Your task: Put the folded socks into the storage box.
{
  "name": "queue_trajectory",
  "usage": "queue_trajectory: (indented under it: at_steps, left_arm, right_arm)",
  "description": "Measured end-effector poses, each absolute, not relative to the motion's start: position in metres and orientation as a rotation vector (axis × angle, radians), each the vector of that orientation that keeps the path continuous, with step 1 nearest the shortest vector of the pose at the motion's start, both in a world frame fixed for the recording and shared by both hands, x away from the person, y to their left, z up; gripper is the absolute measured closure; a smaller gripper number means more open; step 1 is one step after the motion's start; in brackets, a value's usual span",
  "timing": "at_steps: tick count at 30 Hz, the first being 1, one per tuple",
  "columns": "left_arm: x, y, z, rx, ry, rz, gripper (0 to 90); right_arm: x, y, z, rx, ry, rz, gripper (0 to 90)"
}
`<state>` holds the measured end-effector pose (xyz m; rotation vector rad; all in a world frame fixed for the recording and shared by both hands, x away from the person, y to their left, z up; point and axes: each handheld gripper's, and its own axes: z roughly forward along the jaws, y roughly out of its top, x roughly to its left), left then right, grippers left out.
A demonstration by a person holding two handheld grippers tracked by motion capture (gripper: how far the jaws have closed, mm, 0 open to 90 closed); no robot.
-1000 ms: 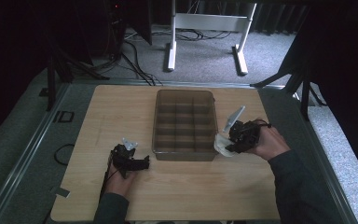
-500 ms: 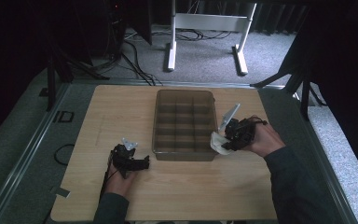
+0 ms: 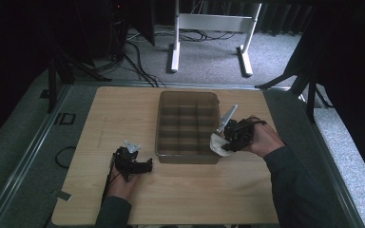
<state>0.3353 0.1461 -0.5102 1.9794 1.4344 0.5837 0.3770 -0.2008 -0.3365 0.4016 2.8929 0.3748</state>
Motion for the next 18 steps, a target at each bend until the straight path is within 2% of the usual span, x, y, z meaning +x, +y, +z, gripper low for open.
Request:
queue_trajectory:
  at_steps: [18]
  left_arm:
    - [0.335, 0.146, -0.51, 1.979, 1.434, 0.582, 3.2]
  right_arm:
    - [0.386, -0.188, -0.342, 0.361, 2.918, 0.352, 66.2]
